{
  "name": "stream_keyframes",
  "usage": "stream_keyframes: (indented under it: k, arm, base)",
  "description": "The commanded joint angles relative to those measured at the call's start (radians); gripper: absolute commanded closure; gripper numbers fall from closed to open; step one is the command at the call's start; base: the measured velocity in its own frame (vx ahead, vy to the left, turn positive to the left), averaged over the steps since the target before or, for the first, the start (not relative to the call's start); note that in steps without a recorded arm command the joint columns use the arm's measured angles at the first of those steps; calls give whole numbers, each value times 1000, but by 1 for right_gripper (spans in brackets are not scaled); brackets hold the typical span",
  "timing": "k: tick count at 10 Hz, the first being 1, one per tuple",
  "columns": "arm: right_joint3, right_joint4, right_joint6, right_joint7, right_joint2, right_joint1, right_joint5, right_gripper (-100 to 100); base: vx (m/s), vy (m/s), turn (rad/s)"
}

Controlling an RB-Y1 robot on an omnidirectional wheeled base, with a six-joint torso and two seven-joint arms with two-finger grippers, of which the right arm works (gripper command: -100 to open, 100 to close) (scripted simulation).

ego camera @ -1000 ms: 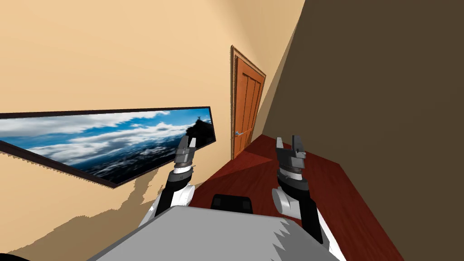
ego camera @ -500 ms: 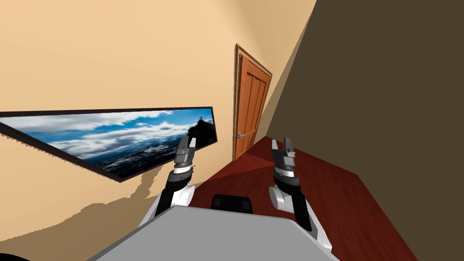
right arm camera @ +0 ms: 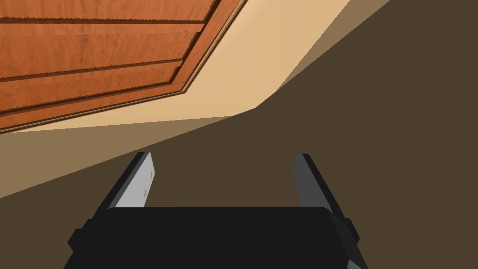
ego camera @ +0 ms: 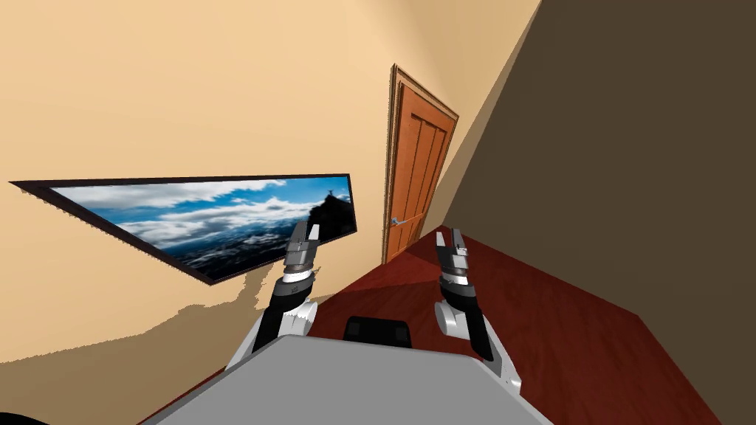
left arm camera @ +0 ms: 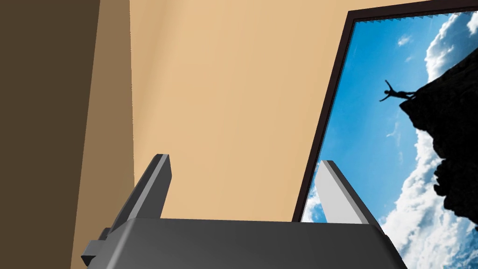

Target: Pull the door open

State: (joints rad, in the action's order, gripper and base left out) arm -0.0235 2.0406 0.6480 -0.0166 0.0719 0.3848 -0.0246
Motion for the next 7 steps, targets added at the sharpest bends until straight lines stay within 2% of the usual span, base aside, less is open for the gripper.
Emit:
stream_keyframes:
  k: [1, 3, 4, 6, 7]
  arm:
    - [2, -29, 1, 5, 4, -10, -3, -100]
    - [3, -94, 11, 16, 12, -34, -11, -100]
    - [3, -98, 11, 16, 12, -34, -11, -100]
    - [4, -169, 22, 28, 20, -61, -19, -100]
    - [4, -175, 22, 28, 20, -61, -19, -100]
  base:
    - [62, -61, 46]
    - [57, -68, 151]
    - [49, -62, 82]
    - [49, -73, 163]
    - [38, -65, 74]
